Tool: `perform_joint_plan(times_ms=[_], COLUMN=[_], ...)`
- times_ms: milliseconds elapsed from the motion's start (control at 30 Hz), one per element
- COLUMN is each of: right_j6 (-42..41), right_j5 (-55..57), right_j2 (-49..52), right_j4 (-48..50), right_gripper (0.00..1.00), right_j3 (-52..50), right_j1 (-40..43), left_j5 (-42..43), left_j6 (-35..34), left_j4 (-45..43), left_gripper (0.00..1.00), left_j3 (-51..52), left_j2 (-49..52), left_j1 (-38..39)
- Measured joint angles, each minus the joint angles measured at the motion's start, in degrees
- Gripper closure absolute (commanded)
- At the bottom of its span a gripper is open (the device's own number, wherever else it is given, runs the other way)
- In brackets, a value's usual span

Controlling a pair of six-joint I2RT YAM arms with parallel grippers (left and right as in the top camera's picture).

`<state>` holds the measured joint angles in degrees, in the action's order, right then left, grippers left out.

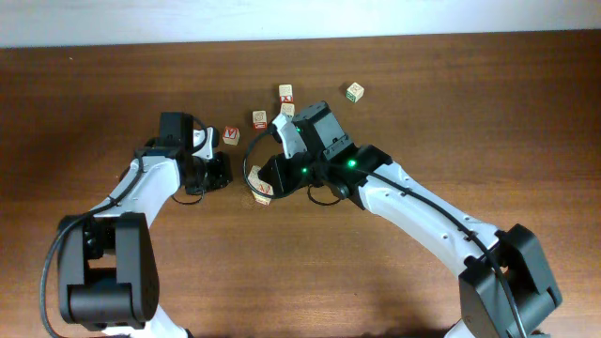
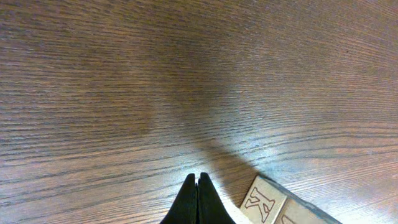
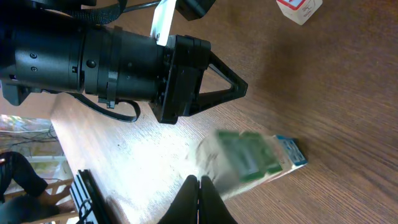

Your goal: Rotate 5 blocks

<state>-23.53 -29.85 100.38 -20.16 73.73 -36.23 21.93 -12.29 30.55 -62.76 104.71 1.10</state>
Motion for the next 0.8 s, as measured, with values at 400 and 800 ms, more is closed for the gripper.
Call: perform_joint_plan(times_ms=[400,800], right_j6=[0.26,6.03], right_j5=[-0.2,2.58], right_j2=[0.02,-12.33], right_j4=[-0.02,-10.21], right_gripper=[0.96,0.96], right_j3=[0.0,0.63], right_j1=[0.02,2.54], left_j5=[0.0,-2.84], left_j6=[0.02,0.11], left_j4=[-0.13,0.83], left_gripper=[1.0,1.0], left_j3=[-0.02,-3.1], left_j2=[0.0,-1.09], left_j1=[0.0,0.0])
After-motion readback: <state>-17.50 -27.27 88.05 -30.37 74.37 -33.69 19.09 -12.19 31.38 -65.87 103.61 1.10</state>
